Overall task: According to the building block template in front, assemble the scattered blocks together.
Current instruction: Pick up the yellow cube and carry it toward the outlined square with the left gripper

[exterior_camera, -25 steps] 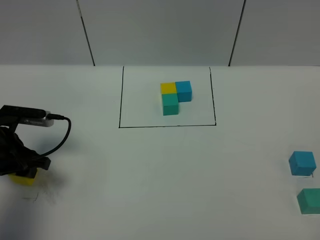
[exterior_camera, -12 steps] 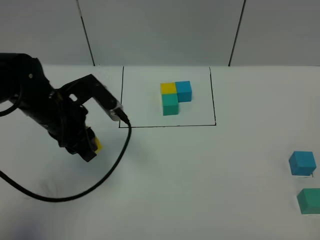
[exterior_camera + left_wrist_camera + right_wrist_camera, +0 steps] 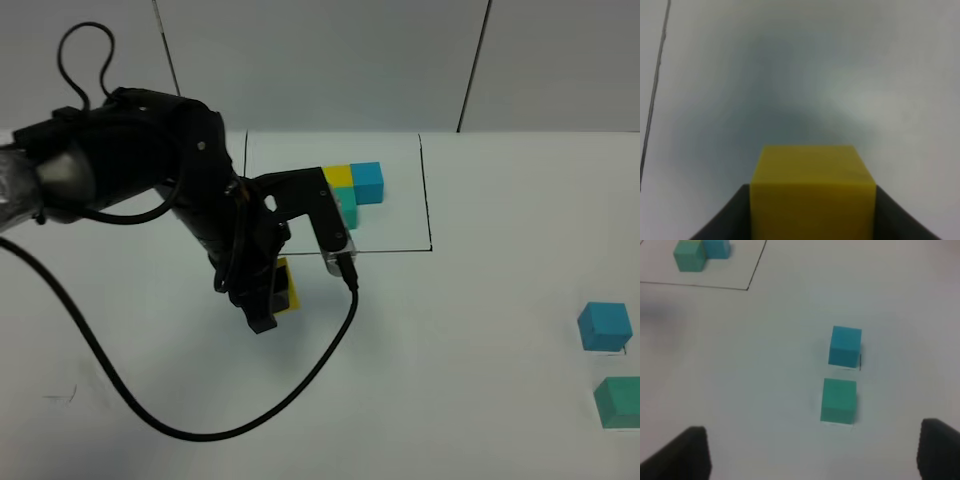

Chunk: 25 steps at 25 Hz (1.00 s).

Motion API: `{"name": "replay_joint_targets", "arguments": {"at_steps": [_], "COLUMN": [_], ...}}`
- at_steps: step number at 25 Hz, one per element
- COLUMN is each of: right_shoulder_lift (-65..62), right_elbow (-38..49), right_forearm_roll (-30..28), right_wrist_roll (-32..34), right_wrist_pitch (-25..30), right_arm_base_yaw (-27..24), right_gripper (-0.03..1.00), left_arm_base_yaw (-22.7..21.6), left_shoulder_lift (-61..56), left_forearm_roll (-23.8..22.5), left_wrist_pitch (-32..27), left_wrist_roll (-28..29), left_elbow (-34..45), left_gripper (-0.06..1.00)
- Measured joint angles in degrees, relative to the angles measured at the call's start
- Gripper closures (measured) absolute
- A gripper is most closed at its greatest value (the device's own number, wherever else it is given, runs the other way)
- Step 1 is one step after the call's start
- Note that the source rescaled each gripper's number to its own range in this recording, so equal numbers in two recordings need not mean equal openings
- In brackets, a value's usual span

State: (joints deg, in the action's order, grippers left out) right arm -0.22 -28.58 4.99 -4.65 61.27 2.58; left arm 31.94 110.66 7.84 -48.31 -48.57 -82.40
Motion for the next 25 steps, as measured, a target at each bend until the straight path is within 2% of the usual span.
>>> {"name": "replay_joint_targets", "arguments": {"at_steps": [8, 13, 19, 25], "right_shoulder_lift": [0.00, 0.00, 0.00, 0.00], "right_elbow": [0.00, 0.00, 0.00, 0.00], "right_forearm_roll": [0.00, 0.00, 0.00, 0.00], "right_wrist_roll": [0.00, 0.00, 0.00, 0.00], "right_wrist_pitch": [0.00, 0.00, 0.00, 0.00], "right_arm_base_yaw": [0.00, 0.00, 0.00, 0.00], "right_gripper": [0.24, 0.24, 0.24, 0.24], "left_arm_base_yaw": [4.71, 4.71, 4.71, 4.71], "left_shoulder_lift": [6.45, 8.90, 11.00, 14.10], "left_forearm_roll": [-4.83, -6.35, -6.62, -6.66], "left_wrist_pitch": [-0.25, 0.63, 5.63, 6.17], "left_wrist_roll": [-3.66, -4.22, -5.08, -5.99], "left_elbow": [-5.59, -5.81, -5.86, -5.86], "left_gripper": [0.94, 0.94, 0.94, 0.94]}}
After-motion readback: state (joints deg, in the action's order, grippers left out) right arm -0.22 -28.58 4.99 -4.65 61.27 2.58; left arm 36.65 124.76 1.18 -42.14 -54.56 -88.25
